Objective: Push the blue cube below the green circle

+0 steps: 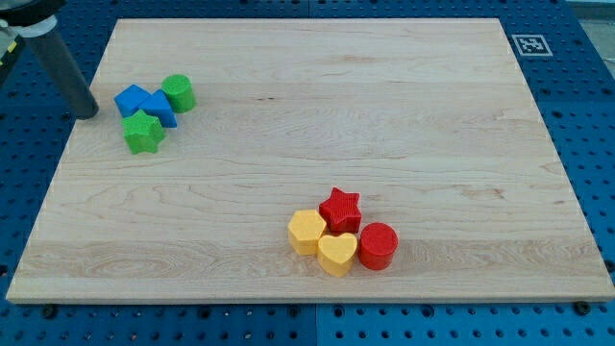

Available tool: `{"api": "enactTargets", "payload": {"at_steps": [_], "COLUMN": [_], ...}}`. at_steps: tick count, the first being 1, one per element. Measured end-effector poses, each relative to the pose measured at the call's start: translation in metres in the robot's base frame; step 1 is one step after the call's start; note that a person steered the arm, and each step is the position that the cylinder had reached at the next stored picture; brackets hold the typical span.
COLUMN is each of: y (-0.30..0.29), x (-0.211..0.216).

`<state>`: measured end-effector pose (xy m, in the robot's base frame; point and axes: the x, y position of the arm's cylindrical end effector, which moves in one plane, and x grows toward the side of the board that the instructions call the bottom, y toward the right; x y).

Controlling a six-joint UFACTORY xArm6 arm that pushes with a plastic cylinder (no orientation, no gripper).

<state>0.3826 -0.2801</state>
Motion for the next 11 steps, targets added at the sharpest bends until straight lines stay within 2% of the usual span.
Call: {"api": "enactTargets", "payload": {"at_steps": [3,5,6,8,11], "y": [0.092,0.144,0.146,0.079,0.118], "x": [-0.022,-0.022,-0.022,-0.013,0.008]}}
